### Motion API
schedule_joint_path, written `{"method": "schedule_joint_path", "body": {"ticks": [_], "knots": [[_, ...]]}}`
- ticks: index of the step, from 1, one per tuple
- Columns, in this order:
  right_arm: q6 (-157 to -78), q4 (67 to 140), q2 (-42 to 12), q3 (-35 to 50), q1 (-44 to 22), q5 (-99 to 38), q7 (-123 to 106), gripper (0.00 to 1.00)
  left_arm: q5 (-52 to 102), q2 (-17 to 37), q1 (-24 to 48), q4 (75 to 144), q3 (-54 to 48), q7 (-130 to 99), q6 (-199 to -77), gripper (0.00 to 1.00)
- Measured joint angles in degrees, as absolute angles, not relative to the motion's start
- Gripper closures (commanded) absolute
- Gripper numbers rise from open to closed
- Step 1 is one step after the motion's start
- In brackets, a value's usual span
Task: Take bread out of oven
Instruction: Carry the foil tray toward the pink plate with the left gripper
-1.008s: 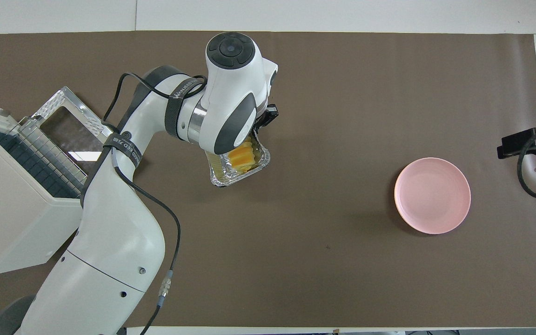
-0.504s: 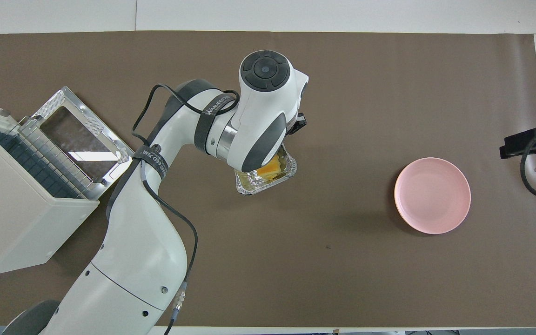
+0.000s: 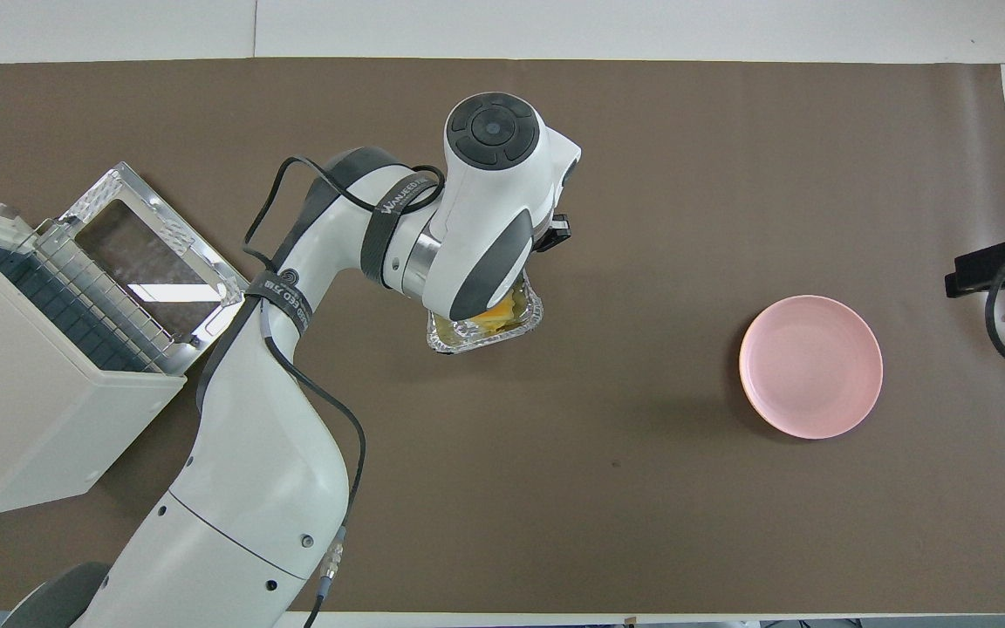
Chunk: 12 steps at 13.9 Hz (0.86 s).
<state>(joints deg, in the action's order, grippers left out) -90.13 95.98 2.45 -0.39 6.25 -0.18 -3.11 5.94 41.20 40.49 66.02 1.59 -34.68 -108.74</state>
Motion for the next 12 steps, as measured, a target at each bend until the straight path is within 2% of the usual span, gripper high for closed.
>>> {"method": "schedule_joint_path", "body": {"ticks": [6,12], "knots": [[-89.3,96.0,2.5,-0.4,6.9,-0.2,-3.1,0.00,2.4,38.0,47.9,74.1,1.6,-38.9,-111.1,1.00],[-88.0,96.0,2.5,-0.4,6.9,-0.2,-3.1,0.00,-0.2,37.3,50.7,76.4,1.7,-50.2,-114.5,1.00]]}}
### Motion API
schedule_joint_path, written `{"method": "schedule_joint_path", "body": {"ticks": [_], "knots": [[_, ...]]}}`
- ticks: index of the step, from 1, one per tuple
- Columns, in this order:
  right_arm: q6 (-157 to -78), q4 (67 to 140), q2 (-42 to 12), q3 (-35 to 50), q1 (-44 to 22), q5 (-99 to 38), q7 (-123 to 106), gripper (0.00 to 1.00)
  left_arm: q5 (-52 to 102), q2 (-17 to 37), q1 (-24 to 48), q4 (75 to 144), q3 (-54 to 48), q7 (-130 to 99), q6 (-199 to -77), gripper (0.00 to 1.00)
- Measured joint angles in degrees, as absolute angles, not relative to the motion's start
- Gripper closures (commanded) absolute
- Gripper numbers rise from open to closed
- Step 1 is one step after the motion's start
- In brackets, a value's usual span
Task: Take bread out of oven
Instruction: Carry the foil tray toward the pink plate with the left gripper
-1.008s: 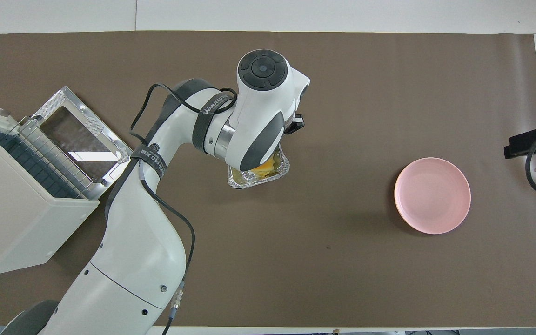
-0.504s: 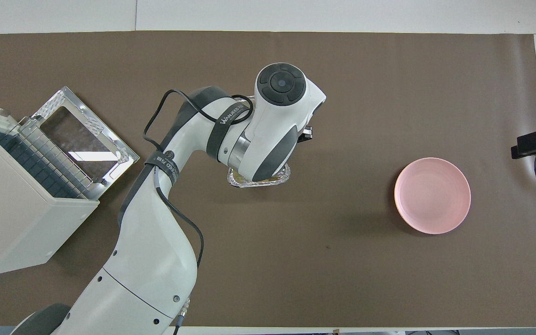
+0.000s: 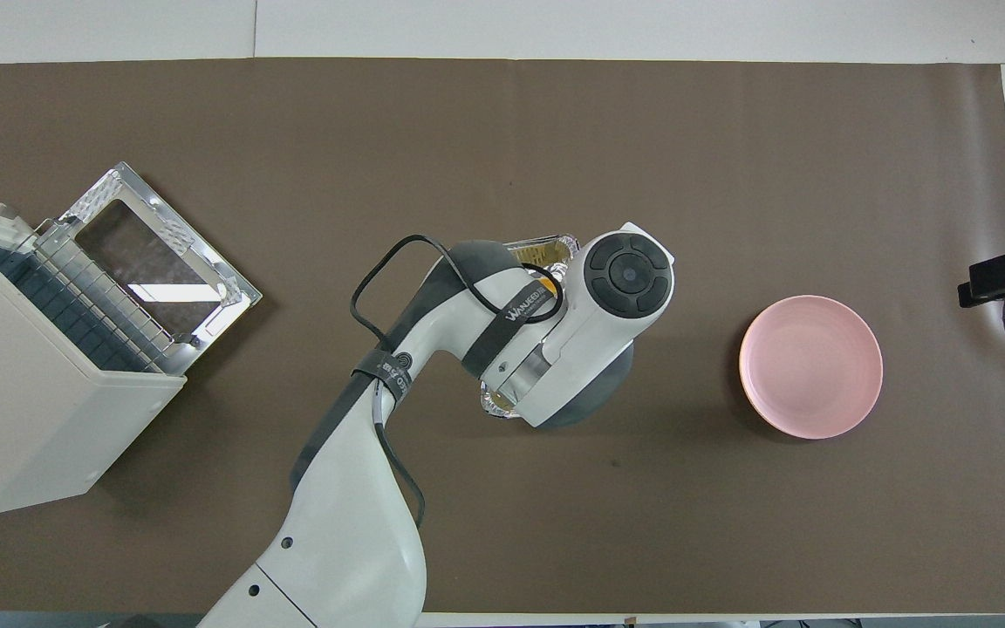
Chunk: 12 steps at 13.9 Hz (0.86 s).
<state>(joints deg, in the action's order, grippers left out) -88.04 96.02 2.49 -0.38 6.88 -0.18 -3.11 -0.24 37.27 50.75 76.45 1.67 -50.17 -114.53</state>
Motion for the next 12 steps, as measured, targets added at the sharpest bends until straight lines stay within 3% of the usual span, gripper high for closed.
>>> {"method": "schedule_joint_path", "body": {"ticks": [12], "knots": [[-87.4,96.0,2.5,-0.4,6.9,-0.2,-3.1,0.00,-5.6,37.7,53.7,81.0,1.6,-54.7,-123.4,1.00]]}}
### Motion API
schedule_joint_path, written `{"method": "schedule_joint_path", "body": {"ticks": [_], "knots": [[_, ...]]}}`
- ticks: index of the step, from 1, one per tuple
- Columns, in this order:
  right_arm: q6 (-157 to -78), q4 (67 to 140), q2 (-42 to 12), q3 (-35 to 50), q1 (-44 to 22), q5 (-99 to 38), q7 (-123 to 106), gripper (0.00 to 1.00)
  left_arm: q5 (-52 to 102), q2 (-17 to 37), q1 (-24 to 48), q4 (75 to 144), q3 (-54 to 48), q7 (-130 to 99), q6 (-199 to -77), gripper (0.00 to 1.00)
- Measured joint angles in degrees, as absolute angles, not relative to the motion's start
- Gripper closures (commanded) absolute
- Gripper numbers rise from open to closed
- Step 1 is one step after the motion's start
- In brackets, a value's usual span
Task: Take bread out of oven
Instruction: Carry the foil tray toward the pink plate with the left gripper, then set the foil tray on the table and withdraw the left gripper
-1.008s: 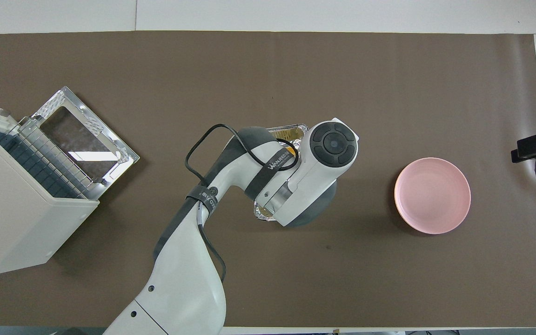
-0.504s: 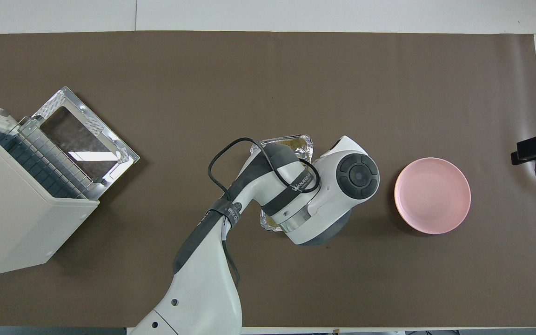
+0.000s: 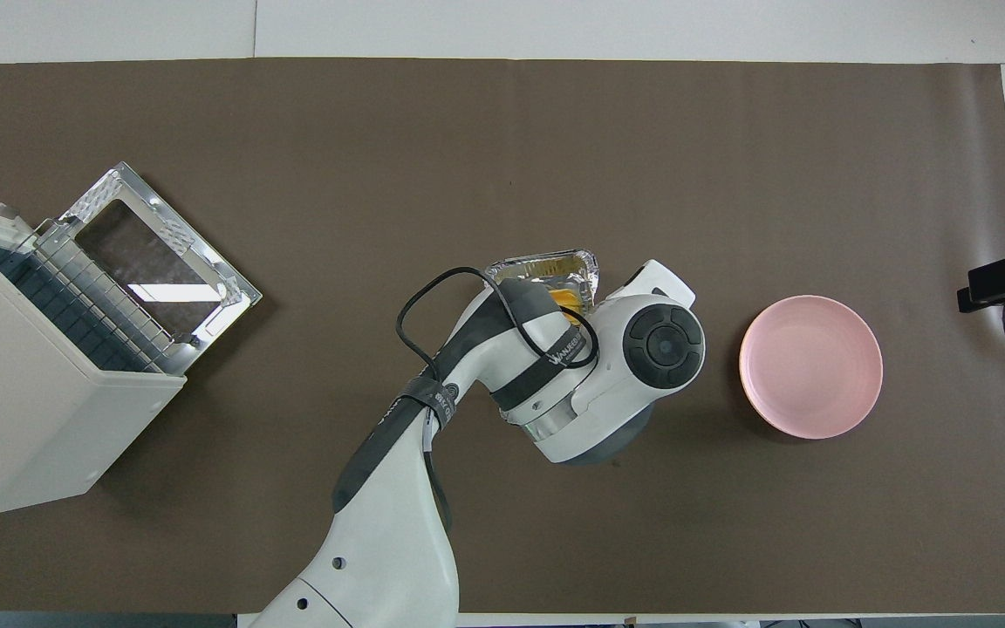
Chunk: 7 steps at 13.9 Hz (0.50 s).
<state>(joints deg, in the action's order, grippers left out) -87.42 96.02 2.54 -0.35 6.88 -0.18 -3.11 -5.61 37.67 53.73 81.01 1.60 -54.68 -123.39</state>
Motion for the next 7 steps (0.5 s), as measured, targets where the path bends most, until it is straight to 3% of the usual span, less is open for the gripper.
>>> {"method": "schedule_joint_path", "body": {"ticks": [2,3,4,7], "knots": [[-87.4,96.0,2.5,-0.4,6.9,-0.2,-3.1,0.00,-5.6,37.8,53.9,81.5,1.5,-54.7,-124.5,0.96],[-87.6,96.0,2.6,-0.3,6.9,-0.2,-3.1,0.00,-5.6,37.8,54.1,81.7,1.5,-54.7,-124.8,0.12],[-88.1,96.0,2.6,-0.3,6.9,-0.2,-3.1,0.00,-5.6,37.8,54.2,81.7,1.6,-54.7,-125.2,0.00],[-90.9,96.0,2.6,-0.1,6.9,-0.2,-3.1,0.00,-5.6,37.8,54.2,81.7,1.8,-54.7,-126.4,0.00]]}}
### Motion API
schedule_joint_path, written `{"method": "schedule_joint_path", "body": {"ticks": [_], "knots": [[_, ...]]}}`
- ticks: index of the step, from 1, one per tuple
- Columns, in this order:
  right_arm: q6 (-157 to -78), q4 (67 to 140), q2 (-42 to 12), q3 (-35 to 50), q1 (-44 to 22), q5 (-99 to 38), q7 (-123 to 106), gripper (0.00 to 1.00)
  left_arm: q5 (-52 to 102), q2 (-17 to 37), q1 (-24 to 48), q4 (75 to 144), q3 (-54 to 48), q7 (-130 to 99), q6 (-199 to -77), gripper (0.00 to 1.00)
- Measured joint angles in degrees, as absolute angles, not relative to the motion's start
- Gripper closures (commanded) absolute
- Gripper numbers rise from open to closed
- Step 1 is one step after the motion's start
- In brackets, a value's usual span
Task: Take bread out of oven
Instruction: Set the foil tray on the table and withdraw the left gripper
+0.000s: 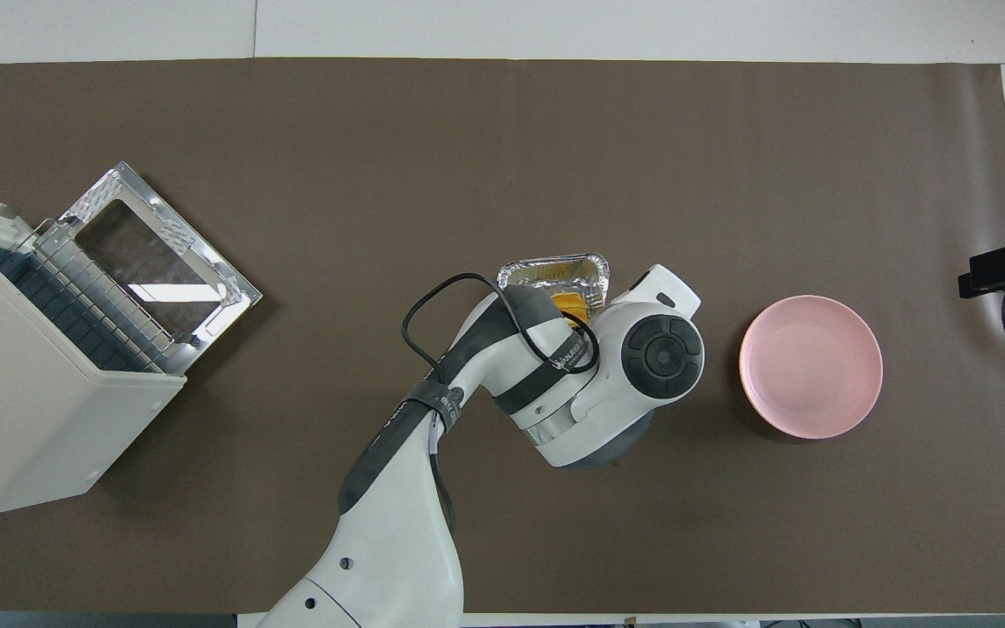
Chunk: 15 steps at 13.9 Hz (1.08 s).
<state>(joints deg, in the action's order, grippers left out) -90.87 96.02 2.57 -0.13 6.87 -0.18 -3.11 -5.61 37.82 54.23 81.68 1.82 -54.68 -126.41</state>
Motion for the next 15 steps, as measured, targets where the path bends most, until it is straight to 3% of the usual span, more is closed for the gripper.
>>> {"method": "schedule_joint_path", "body": {"ticks": [11,15], "knots": [[-91.1,96.0,2.6,0.1,6.8,-0.2,-5.8,0.00,0.6,34.5,46.0,77.8,2.7,-54.4,-121.4,0.00],[-91.9,96.1,2.6,0.6,5.5,-0.2,-6.2,0.00,0.7,28.2,39.5,76.9,3.0,-48.1,-111.4,0.00]]}}
